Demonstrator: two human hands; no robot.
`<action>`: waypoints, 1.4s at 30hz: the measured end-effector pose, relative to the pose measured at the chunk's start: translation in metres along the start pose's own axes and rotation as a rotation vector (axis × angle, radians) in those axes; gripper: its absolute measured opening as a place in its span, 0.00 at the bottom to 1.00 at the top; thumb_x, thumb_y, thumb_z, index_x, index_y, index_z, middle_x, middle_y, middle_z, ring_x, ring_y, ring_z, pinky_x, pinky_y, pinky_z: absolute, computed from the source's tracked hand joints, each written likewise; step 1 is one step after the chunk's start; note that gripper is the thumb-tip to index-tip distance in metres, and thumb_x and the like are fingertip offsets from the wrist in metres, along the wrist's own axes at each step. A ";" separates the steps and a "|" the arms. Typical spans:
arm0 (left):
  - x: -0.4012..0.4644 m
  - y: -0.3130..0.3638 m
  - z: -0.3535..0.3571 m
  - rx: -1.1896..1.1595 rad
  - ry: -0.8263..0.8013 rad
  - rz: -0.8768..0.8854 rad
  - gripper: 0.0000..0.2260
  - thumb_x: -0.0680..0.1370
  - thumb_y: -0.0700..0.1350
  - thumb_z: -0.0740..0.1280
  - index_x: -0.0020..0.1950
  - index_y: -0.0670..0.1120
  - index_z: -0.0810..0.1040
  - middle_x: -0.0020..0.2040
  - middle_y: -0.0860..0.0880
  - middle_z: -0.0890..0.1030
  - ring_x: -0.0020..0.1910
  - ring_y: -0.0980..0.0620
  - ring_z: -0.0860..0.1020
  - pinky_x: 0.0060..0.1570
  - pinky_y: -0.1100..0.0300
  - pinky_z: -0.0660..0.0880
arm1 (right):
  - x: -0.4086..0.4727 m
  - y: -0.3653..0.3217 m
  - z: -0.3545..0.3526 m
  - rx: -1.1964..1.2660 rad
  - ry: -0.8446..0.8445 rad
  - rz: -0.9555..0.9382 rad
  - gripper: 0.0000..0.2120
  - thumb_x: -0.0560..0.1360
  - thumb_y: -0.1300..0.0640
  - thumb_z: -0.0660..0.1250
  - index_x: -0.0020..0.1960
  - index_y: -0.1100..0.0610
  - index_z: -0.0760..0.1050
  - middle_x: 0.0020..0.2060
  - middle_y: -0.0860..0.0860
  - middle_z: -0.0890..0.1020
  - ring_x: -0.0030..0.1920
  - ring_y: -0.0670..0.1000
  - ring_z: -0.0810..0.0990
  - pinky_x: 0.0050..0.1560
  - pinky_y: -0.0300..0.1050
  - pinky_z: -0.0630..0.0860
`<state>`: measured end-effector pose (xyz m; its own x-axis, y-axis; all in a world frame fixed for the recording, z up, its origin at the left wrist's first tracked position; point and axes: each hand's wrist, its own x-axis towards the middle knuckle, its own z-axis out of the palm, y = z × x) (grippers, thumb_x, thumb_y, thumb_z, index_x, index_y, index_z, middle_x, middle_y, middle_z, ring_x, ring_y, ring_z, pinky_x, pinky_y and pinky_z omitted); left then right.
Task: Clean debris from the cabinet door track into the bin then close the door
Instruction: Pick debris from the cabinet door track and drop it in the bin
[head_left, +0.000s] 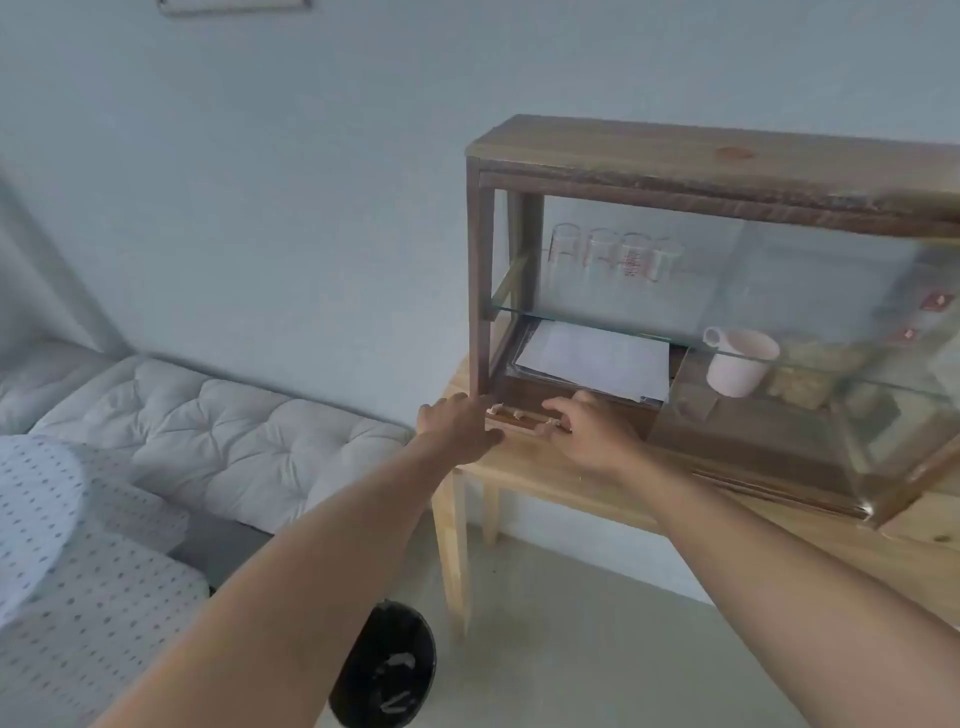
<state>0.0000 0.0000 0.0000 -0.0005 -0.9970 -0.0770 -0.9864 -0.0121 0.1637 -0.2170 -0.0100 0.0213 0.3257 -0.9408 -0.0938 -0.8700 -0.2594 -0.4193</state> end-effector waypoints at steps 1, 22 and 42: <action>0.001 0.000 0.001 -0.012 0.011 -0.012 0.26 0.78 0.66 0.66 0.76 0.64 0.69 0.67 0.49 0.80 0.64 0.42 0.79 0.56 0.46 0.73 | 0.005 0.001 0.000 0.001 -0.003 -0.020 0.25 0.81 0.38 0.65 0.76 0.45 0.74 0.59 0.51 0.75 0.68 0.56 0.76 0.66 0.56 0.75; 0.038 -0.008 0.042 -0.104 0.300 -0.104 0.09 0.81 0.56 0.66 0.57 0.62 0.85 0.51 0.50 0.85 0.49 0.41 0.82 0.40 0.52 0.70 | 0.075 0.009 0.023 -0.018 -0.028 -0.226 0.08 0.80 0.53 0.72 0.57 0.44 0.85 0.48 0.47 0.73 0.54 0.53 0.75 0.53 0.51 0.75; 0.025 -0.013 0.031 -0.334 0.341 -0.173 0.07 0.81 0.55 0.69 0.53 0.63 0.87 0.49 0.53 0.87 0.48 0.45 0.82 0.39 0.53 0.76 | 0.059 0.004 0.020 0.219 0.102 -0.144 0.07 0.76 0.55 0.77 0.43 0.47 0.81 0.43 0.42 0.73 0.47 0.50 0.78 0.48 0.48 0.76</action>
<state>0.0074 -0.0222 -0.0341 0.2665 -0.9457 0.1859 -0.8611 -0.1470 0.4866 -0.1941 -0.0622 -0.0041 0.3917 -0.9176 0.0672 -0.7133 -0.3491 -0.6077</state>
